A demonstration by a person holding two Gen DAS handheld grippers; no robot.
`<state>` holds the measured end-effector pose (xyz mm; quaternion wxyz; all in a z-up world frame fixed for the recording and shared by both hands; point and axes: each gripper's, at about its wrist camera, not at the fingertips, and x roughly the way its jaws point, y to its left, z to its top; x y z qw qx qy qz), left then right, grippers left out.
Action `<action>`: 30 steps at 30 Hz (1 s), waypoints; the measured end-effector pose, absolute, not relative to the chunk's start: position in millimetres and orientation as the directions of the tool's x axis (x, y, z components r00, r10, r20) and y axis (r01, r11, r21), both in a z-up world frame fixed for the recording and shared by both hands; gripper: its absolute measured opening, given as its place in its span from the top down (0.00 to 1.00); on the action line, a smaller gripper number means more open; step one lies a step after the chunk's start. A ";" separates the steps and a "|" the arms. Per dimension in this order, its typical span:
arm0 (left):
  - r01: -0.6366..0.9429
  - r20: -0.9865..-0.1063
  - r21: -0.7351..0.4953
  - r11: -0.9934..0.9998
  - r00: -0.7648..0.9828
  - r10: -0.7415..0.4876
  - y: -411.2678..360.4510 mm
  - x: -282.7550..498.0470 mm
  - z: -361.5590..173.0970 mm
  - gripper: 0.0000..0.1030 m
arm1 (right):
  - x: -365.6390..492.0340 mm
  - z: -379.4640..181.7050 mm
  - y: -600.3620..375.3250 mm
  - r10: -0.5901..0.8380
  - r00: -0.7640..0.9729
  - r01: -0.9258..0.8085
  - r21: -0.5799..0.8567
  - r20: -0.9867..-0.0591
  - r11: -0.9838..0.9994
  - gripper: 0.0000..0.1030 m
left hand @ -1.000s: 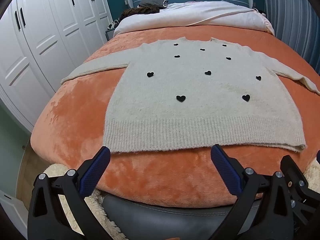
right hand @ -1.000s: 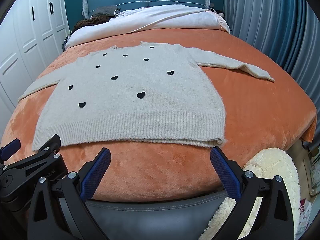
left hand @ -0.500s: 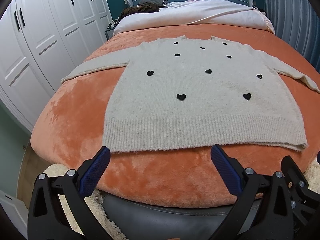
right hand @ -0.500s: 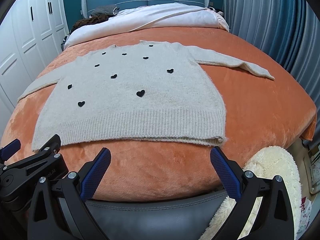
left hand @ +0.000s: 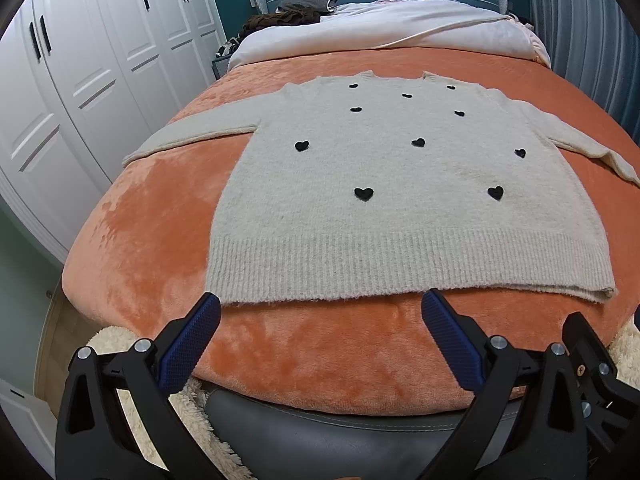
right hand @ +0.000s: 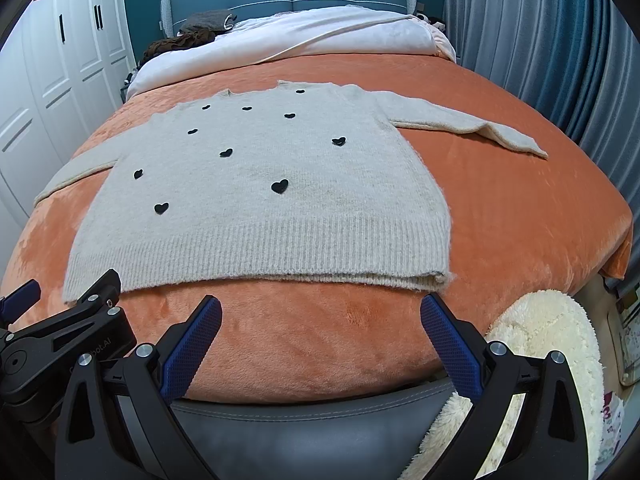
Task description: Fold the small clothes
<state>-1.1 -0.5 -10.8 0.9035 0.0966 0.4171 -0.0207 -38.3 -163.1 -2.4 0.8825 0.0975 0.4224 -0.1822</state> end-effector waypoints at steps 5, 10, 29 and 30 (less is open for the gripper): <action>0.116 -0.758 0.159 0.980 0.651 0.046 -0.6 -1.5 -10.5 0.05 | -38.5 -2.9 -163.7 -0.239 0.575 0.406 0.019 -0.782 0.914 0.05; 0.114 -0.757 0.161 0.980 0.651 0.048 -0.1 -1.6 -10.5 0.05 | -38.5 -2.9 -162.9 -0.240 0.575 0.406 0.019 -0.782 0.914 0.05; 0.111 -0.758 0.165 0.980 0.651 0.054 1.8 -2.1 -10.6 0.05 | -38.5 -4.0 -163.1 -0.242 0.573 0.408 0.016 -0.783 0.913 0.05; 0.110 -0.758 0.164 0.980 0.650 0.054 1.8 -1.8 -10.8 0.05 | -38.6 -3.7 -163.0 -0.244 0.574 0.408 0.015 -0.782 0.913 0.05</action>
